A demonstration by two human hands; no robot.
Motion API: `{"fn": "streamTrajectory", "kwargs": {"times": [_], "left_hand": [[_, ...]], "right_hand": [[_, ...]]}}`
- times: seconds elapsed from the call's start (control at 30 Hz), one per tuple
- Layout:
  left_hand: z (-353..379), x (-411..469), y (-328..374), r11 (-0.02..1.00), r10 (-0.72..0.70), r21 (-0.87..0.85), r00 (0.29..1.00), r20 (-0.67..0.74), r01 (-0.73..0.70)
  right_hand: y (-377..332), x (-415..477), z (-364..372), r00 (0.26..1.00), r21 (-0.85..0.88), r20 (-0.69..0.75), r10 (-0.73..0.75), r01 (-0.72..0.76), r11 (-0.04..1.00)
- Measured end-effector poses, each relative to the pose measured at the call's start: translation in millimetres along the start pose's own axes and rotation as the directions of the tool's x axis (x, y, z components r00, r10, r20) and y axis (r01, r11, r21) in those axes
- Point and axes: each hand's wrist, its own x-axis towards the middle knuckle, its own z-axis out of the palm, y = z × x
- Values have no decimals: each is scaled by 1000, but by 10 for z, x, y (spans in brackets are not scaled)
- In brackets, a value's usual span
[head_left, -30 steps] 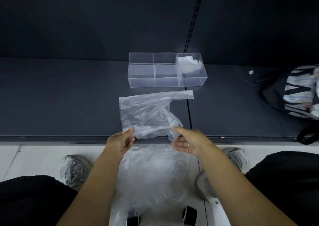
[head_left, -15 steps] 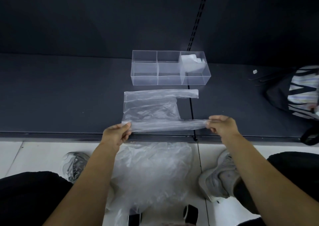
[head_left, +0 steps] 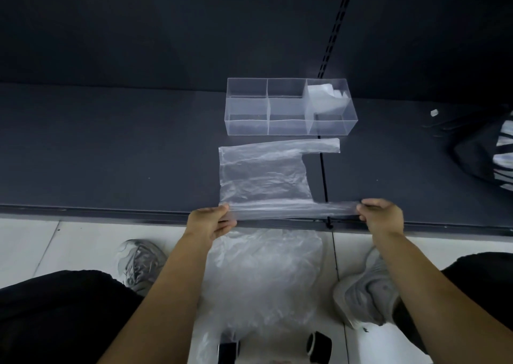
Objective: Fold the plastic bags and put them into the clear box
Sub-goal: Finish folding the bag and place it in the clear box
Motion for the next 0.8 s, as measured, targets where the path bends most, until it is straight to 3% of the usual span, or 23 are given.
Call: {"fn": "streamTrajectory", "kwargs": {"times": [0.07,0.13,0.17,0.23,0.27,0.3,0.37,0.43,0.5,0.57,0.67,0.8], "left_hand": [[8,-12,-4,998,34,61,998,-55,-31],[2,-5,8,936,235,306,956,-174,-174],[8,-1,23,837,400,486,888,-229,-252],[73,-4,77,565,723,729,656,-214,-385],[138,14,117,431,819,779,561,-126,-455],[215,67,141,292,858,808,514,15,-512],[350,191,165,55,796,842,533,287,-537],[398,383,151,-80,713,881,591,377,-466],[356,552,111,-241,628,910,661,412,-338],[303,681,71,-342,592,894,673,443,-288],[299,762,101,-289,617,896,650,443,-337],[297,775,126,-301,621,889,636,458,-346]], "right_hand": [[7,4,-11,998,-72,-63,-14,9,997],[-26,-20,13,980,-245,-190,-56,7,970],[-67,-57,55,959,-310,-257,-117,33,950],[-209,-189,233,885,-383,-315,-342,211,899],[-300,-284,378,844,-398,-263,-468,347,849],[-388,-396,553,800,-388,-148,-582,494,778],[-542,-672,953,681,-301,180,-710,725,619],[-633,-914,1334,529,-214,432,-730,847,487],[-638,-1018,1621,445,-211,554,-704,893,398],[-552,-947,1728,456,-299,617,-641,890,344],[-344,-679,1589,525,-487,622,-581,841,237],[-133,-297,1145,713,-679,460,-529,666,307]]}}
